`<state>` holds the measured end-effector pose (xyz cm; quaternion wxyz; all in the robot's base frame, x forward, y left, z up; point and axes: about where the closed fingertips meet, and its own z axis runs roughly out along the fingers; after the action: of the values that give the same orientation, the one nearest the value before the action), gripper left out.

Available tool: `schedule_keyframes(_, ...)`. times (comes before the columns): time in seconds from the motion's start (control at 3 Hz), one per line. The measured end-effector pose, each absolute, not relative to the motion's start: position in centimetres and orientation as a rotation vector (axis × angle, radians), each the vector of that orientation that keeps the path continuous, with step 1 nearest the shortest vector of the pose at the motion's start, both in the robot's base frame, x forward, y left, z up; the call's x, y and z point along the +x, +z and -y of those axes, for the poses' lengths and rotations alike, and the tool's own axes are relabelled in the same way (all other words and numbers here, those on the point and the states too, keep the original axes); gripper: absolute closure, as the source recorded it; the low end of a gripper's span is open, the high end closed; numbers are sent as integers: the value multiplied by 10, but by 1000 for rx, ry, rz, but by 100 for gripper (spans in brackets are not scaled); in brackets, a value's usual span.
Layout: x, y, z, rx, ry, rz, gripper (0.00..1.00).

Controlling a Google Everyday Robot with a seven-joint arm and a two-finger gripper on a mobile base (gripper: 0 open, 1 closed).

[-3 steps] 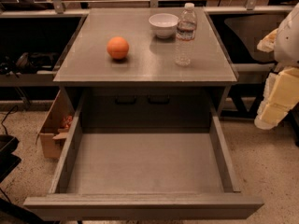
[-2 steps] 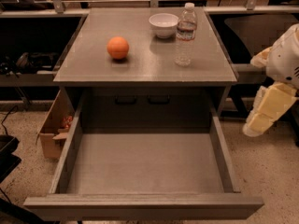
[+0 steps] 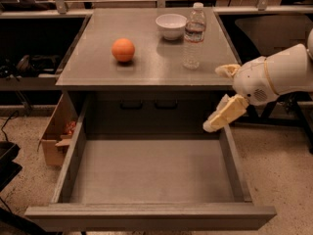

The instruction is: Place orange into top drawer

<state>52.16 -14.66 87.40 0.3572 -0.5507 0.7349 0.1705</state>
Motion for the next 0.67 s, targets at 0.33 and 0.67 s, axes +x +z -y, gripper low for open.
schedule_keyframes(0.33, 565, 880, 112, -1338, 476, -1759, 0)
schedule_keyframes(0.67, 565, 880, 112, -1338, 476, -1759, 0)
